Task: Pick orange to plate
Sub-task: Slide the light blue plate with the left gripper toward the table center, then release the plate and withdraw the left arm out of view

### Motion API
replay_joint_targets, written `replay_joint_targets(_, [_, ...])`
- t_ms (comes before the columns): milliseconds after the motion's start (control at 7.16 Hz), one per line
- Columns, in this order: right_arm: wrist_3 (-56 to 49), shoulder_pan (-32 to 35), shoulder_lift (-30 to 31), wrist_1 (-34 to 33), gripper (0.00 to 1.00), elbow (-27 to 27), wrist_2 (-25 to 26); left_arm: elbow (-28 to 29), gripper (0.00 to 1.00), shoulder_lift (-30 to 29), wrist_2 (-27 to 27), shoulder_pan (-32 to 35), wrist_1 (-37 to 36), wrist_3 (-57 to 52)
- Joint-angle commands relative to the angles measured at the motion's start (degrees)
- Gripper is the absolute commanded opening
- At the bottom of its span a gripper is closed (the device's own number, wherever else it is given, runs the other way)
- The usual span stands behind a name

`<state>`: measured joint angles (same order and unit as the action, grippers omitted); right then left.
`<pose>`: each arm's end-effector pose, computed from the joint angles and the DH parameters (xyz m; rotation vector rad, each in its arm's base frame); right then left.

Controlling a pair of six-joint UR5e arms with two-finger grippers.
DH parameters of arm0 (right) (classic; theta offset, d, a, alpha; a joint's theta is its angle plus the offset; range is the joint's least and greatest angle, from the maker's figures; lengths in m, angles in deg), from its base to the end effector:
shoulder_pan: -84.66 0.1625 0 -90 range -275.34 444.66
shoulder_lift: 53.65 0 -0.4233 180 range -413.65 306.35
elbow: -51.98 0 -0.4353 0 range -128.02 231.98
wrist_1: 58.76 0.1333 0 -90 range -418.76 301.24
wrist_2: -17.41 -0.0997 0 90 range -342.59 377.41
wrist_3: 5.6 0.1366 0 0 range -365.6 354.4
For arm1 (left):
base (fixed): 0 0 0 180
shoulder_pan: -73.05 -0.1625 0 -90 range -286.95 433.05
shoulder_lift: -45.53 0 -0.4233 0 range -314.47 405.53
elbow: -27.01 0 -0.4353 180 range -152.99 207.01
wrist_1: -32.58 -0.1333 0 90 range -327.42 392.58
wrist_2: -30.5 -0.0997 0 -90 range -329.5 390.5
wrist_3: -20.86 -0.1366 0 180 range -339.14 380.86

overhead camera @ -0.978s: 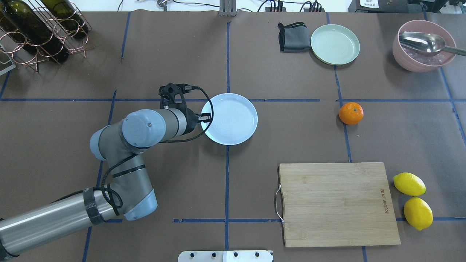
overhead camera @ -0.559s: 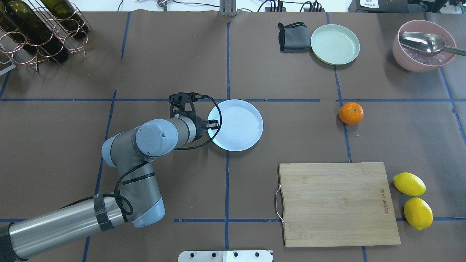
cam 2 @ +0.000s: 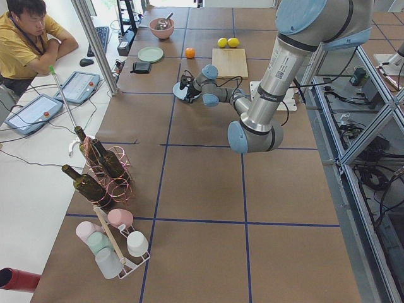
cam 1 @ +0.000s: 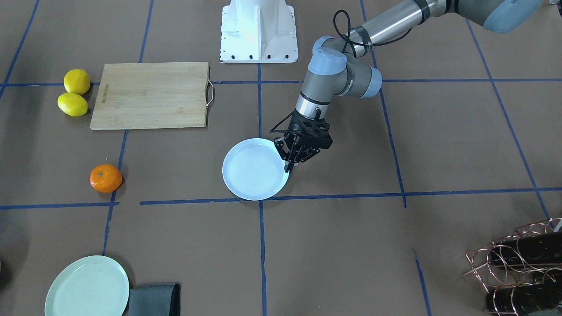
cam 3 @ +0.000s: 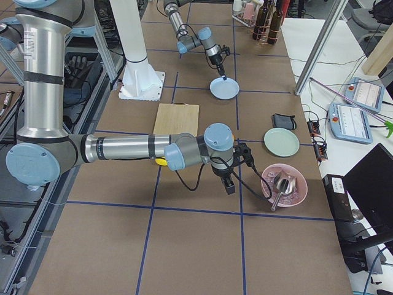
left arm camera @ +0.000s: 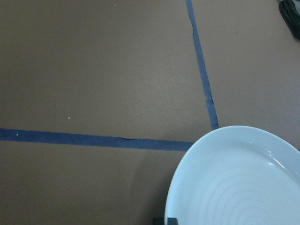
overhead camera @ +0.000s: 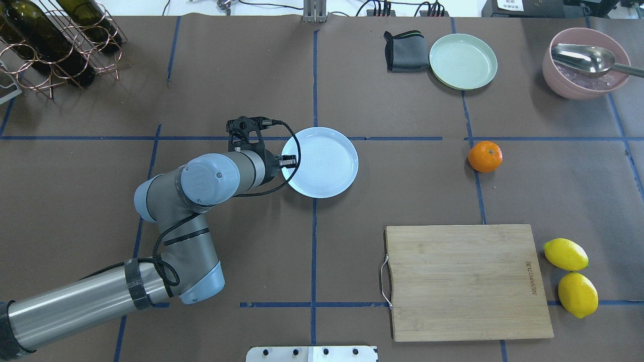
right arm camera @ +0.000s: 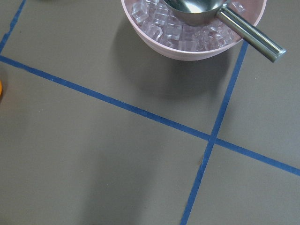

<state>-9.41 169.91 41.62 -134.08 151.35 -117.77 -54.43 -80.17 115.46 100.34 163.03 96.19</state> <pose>-0.0068 -0.5219 0.6120 0.3049 -0.7858 -0.2697 0.6427 -0.4951 0.2674 0.4958 1.0760 -0.2458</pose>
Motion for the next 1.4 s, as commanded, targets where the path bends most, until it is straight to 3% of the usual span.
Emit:
replay_joint_targets(0, [-0.06, 0.0, 0.0, 0.0, 1.0, -0.05, 0.0, 0.05, 0.28, 1.32, -0.05, 0.12, 0.67, 0.0])
replay_joint_targets(140, [-0.06, -0.09, 0.0, 0.0, 1.0, -0.05, 0.0, -0.04, 0.99, 1.42, -0.05, 0.04, 0.59, 0.0])
replay_joint_targets(419, [0.03, 0.0, 0.0, 0.0, 1.0, -0.05, 0.0, -3.87, 1.0, 2.47, 1.17, 0.99, -0.2, -2.96])
replay_joint_targets(699, [-0.06, -0.09, 0.09, 0.0, 1.0, 0.04, -0.09, -14.73, 1.0, 9.2, 12.19, 7.56, -6.4, -15.05])
replay_joint_targets(978, [0.03, 0.0, -0.26, 0.18, 1.0, 1.52, -0.09, -26.01, 1.0, 14.06, 19.6, 17.74, -20.17, -32.78])
replay_joint_targets(1257, [1.08, -1.48, -0.7, 0.18, 1.0, 5.65, -0.44, -27.19, 1.0, 19.92, 29.16, 33.18, -24.37, -55.69])
